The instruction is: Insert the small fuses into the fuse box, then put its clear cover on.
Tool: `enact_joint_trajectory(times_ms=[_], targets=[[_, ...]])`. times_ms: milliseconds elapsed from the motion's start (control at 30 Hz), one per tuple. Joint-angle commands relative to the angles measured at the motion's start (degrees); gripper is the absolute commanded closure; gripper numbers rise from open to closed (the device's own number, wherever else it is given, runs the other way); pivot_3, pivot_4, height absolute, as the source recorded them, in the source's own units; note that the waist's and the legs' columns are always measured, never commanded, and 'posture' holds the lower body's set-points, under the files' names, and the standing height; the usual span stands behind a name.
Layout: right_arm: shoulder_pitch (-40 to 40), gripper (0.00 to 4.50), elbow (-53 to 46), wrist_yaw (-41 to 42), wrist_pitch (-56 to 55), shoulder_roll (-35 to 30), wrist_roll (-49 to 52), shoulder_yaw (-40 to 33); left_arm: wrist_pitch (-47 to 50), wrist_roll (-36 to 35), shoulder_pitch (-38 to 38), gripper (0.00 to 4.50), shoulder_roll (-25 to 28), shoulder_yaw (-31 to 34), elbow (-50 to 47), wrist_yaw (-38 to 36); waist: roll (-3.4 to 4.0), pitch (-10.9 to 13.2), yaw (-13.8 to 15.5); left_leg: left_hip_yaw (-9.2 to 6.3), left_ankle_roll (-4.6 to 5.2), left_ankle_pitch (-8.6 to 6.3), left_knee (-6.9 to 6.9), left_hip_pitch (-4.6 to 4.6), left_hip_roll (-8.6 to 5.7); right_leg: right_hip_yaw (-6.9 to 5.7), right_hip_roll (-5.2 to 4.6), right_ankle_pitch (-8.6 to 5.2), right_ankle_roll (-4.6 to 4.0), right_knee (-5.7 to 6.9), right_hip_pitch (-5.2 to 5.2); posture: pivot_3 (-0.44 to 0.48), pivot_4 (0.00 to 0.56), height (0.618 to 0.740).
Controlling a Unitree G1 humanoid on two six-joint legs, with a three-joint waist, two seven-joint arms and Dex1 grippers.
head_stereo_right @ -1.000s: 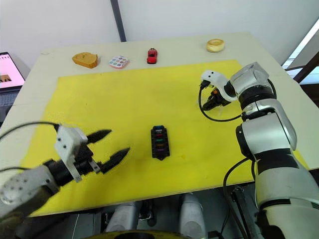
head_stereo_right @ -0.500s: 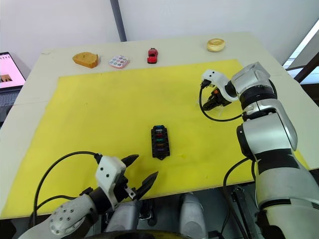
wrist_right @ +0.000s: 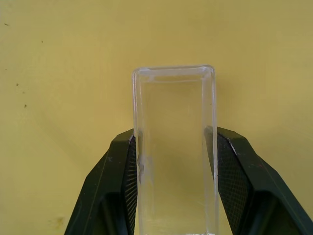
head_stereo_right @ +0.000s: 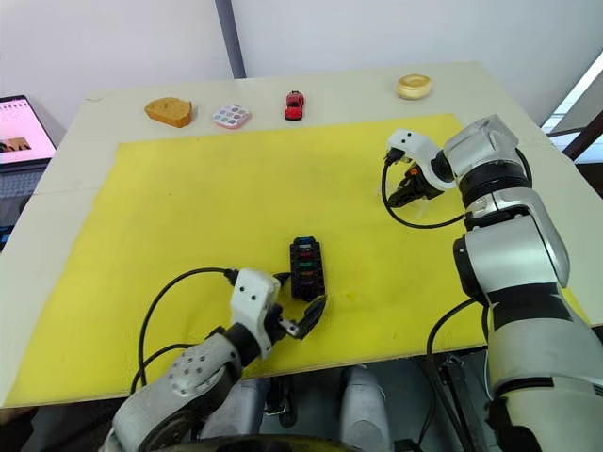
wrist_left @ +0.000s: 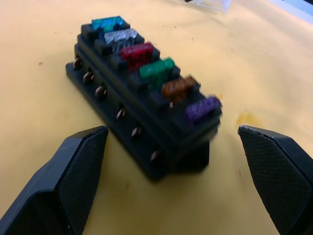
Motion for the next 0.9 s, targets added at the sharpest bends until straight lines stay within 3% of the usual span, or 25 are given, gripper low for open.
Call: enact_joint_trajectory(times_ms=[33, 233, 567, 833, 900], targets=[[-0.7, 2.86, -1.8, -1.0, 0.1, -1.5, 0.0, -1.3, 0.2, 2.9, -3.1, 0.0, -4.3, -1.4, 6.1, 1.2, 0.01, 0.0, 0.3, 0.0, 0.01, -0.01, 0.02, -0.01, 0.0, -0.02, -0.01, 0.0, 0.0, 0.0, 0.01, 0.0, 0.15, 0.74], [-0.1, 2.86, -3.1, -0.3, 0.9, -2.1, 0.3, -1.4, 4.3, 7.3, -3.3, 0.0, -10.1, -2.2, 10.5, 5.6, 0.03, 0.0, 0.4, -0.07, 0.08, -0.06, 0.09, 0.04, -0.01, -0.13, -0.1, 0.02, -0.02, -0.02, 0.14, 0.0, 0.15, 0.74], [0.6, 2.86, -4.7, 0.5, 2.5, -2.5, 0.5, -1.3, 13.3, 9.6, 2.1, 0.0, -7.5, -1.6, 1.1, 7.0, 0.13, -0.1, -0.6, -0.1, 0.1, -0.06, 0.06, 0.08, 0.17, -0.15, -0.03, -0.03, -0.09, -0.01, 0.1, 0.0, 0.15, 0.74], [0.3, 2.86, -3.6, -0.1, 2.0, -2.1, 0.2, -1.2, 12.2, 9.4, 3.7, 0.0, -8.4, -2.3, 3.2, 5.8, 0.13, -0.1, -0.3, -0.1, 0.0, -0.13, 0.06, 0.09, 0.21, -0.16, 0.0, -0.09, -0.2, -0.02, 0.09, 0.0, 0.15, 0.74], [0.3, 2.85, -3.7, 0.1, 2.2, -2.0, 0.2, -1.0, 11.2, 9.3, 3.2, 0.55, -8.9, -1.9, 4.6, 5.4, 0.13, -0.1, -0.3, -0.1, 0.01, -0.12, 0.05, 0.09, 0.21, -0.16, 0.0, -0.09, -0.2, -0.02, 0.09, 0.0, 0.15, 0.74]])
